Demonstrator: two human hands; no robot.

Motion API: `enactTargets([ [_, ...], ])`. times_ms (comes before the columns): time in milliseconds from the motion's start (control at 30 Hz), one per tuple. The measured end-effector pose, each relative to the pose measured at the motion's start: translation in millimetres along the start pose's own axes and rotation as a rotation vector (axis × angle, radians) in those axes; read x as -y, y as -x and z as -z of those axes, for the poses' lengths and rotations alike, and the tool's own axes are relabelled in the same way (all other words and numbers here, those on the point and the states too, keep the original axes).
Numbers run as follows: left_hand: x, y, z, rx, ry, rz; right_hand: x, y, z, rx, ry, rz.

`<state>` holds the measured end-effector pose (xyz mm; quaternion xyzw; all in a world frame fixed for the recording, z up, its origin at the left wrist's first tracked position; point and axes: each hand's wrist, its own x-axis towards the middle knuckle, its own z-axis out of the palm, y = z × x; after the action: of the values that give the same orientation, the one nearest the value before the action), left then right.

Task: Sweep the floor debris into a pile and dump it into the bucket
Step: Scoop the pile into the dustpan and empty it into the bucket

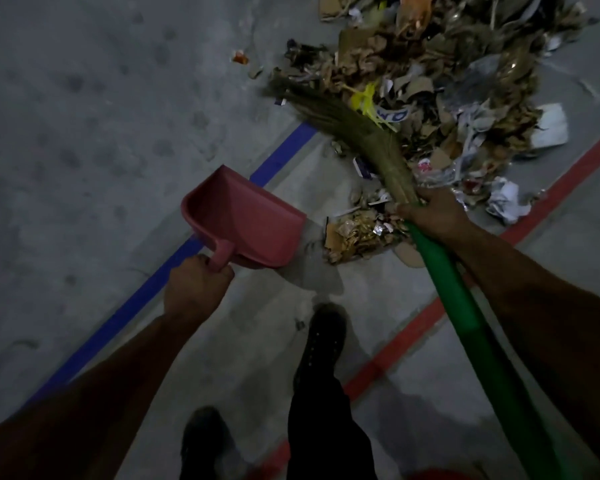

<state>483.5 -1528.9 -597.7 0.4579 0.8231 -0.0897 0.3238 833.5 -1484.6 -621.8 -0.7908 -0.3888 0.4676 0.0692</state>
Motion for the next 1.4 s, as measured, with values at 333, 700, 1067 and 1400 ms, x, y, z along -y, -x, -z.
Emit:
enactTargets([
  [333, -1, 26, 41, 0.002, -0.059, -0.071, -34, 142, -21, 0.293, 0.158, 0.033],
  [700, 11, 24, 37, 0.003, -0.068, -0.002, -72, 73, -12, 0.261, 0.544, 0.007],
  [1067, 11, 19, 72, 0.0, 0.047, -0.098, 23, 116, 19, 0.077, 0.149, 0.059],
  [1400, 5, 0, 228, 0.019, 0.253, -0.114, 162, 214, 32, 0.106, -0.547, -0.292],
])
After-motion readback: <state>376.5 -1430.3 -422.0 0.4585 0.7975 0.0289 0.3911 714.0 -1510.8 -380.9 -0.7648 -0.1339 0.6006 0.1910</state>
